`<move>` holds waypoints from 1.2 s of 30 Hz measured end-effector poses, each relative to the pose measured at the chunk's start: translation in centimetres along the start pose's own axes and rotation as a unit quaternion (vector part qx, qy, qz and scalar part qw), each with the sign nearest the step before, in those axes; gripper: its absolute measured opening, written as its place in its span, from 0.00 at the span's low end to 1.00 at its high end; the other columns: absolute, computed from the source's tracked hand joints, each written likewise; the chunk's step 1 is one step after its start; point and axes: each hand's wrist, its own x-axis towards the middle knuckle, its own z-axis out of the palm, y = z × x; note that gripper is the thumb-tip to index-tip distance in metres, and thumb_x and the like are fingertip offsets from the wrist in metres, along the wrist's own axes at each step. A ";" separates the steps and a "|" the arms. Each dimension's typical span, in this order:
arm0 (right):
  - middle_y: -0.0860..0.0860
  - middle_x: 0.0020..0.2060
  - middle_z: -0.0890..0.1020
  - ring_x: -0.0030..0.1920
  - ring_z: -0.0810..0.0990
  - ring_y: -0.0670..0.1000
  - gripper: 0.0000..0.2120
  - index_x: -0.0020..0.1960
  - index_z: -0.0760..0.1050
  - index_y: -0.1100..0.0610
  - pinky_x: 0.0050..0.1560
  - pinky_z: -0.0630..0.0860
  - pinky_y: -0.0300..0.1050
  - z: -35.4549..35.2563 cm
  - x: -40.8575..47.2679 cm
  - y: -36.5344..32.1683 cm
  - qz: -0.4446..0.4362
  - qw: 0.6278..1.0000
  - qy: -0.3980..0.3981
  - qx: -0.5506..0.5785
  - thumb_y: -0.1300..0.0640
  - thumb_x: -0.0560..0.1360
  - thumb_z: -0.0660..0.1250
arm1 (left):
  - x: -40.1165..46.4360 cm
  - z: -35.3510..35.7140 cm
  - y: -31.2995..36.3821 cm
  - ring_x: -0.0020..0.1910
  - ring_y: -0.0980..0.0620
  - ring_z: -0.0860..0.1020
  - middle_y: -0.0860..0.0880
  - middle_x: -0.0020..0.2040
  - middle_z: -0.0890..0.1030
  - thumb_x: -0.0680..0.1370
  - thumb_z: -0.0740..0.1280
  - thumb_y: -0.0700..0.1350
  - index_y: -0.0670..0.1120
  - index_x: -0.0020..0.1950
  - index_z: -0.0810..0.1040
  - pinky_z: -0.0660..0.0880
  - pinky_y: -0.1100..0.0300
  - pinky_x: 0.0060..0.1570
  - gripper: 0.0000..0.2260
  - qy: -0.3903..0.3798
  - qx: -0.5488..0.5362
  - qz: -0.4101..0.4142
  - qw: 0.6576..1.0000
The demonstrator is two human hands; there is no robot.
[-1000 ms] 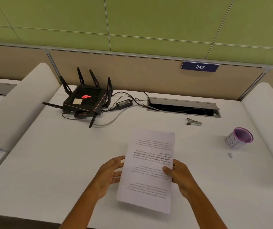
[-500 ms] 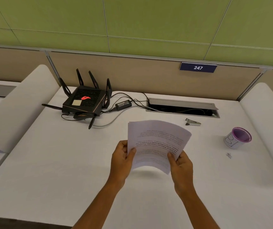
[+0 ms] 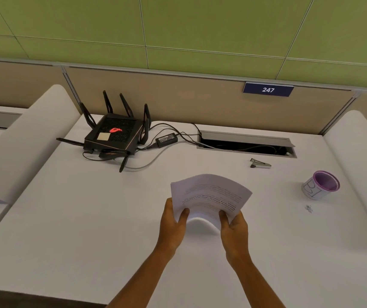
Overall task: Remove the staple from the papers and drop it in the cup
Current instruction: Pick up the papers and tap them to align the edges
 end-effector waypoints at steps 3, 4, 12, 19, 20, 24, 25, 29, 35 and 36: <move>0.44 0.56 0.83 0.58 0.81 0.46 0.14 0.66 0.74 0.47 0.56 0.80 0.40 -0.1 -0.1 0.2 -0.002 1.000 -0.003 -0.005 0.60 0.84 0.65 | 0.0 -0.3 -0.4 0.59 0.58 0.79 0.59 0.61 0.78 0.83 0.70 0.44 0.65 0.66 0.68 0.78 0.75 0.44 0.20 0.006 -0.002 -0.002 1.000; 0.44 0.56 0.83 0.58 0.81 0.46 0.14 0.66 0.74 0.47 0.55 0.79 0.39 -0.1 -0.2 0.5 -0.001 1.000 -0.010 -0.012 0.60 0.84 0.65 | -0.1 -0.4 -0.7 0.60 0.57 0.79 0.59 0.61 0.79 0.82 0.70 0.45 0.65 0.66 0.69 0.79 0.74 0.45 0.20 0.002 -0.002 -0.009 1.000; 0.43 0.55 0.84 0.56 0.83 0.44 0.13 0.65 0.77 0.48 0.47 0.82 0.34 -1.0 0.4 0.5 0.008 0.998 -0.042 -0.045 0.59 0.82 0.67 | 0.1 -1.4 -1.7 0.53 0.57 0.84 0.54 0.56 0.86 0.80 0.74 0.47 0.57 0.60 0.81 0.81 0.70 0.44 0.10 -0.008 0.008 -0.061 0.998; 0.53 0.52 0.89 0.53 0.88 0.56 0.12 0.62 0.80 0.56 0.57 0.84 0.60 -4.5 1.7 -0.5 0.100 0.983 -0.155 0.008 0.57 0.79 0.71 | 0.4 -3.1 -2.4 0.49 0.49 0.88 0.51 0.54 0.89 0.80 0.73 0.49 0.51 0.60 0.84 0.86 0.51 0.48 0.09 0.028 -0.047 -0.132 0.990; 0.54 0.53 0.89 0.54 0.87 0.58 0.12 0.63 0.81 0.57 0.59 0.83 0.63 -4.8 1.6 -0.3 0.111 0.981 -0.157 0.026 0.57 0.79 0.71 | 0.3 -3.2 -2.4 0.51 0.49 0.87 0.50 0.54 0.89 0.80 0.74 0.48 0.52 0.59 0.85 0.85 0.51 0.48 0.08 0.039 -0.068 -0.141 0.987; 0.60 0.58 0.86 0.58 0.85 0.63 0.14 0.65 0.80 0.59 0.60 0.82 0.65 -4.1 0.2 0.9 0.149 0.970 -0.136 0.136 0.59 0.80 0.69 | -0.6 -2.9 -2.3 0.56 0.47 0.85 0.51 0.56 0.89 0.80 0.74 0.45 0.52 0.60 0.85 0.82 0.51 0.51 0.09 0.066 -0.190 -0.192 0.961; 0.60 0.58 0.86 0.58 0.85 0.63 0.15 0.66 0.80 0.59 0.60 0.82 0.65 -3.5 -0.2 1.0 0.152 0.967 -0.132 0.152 0.60 0.80 0.69 | -0.8 -2.6 -2.2 0.57 0.46 0.85 0.51 0.56 0.89 0.80 0.74 0.45 0.52 0.62 0.84 0.82 0.50 0.53 0.11 0.070 -0.217 -0.202 0.952; 0.54 0.57 0.87 0.57 0.86 0.57 0.17 0.66 0.79 0.56 0.57 0.83 0.64 -1.1 -1.6 1.3 0.150 0.973 -0.097 0.149 0.59 0.77 0.73 | -2.1 -1.1 -2.3 0.58 0.46 0.86 0.50 0.58 0.88 0.81 0.73 0.44 0.53 0.66 0.82 0.84 0.48 0.54 0.14 0.057 -0.262 -0.216 0.939; 0.50 0.52 0.89 0.51 0.88 0.56 0.14 0.62 0.80 0.52 0.51 0.86 0.60 -1.1 -0.7 1.3 0.131 0.987 -0.048 0.077 0.58 0.77 0.74 | -1.9 -1.5 -3.2 0.60 0.46 0.86 0.47 0.61 0.87 0.81 0.71 0.44 0.50 0.69 0.80 0.84 0.48 0.55 0.16 0.028 -0.281 -0.210 0.936; 0.50 0.52 0.89 0.51 0.88 0.56 0.13 0.62 0.80 0.51 0.51 0.86 0.61 -1.6 -0.3 1.1 0.130 0.988 -0.056 0.065 0.58 0.78 0.74 | -1.3 -2.3 -3.3 0.60 0.46 0.86 0.46 0.62 0.87 0.82 0.70 0.45 0.49 0.70 0.80 0.83 0.48 0.56 0.16 0.035 -0.292 -0.214 0.931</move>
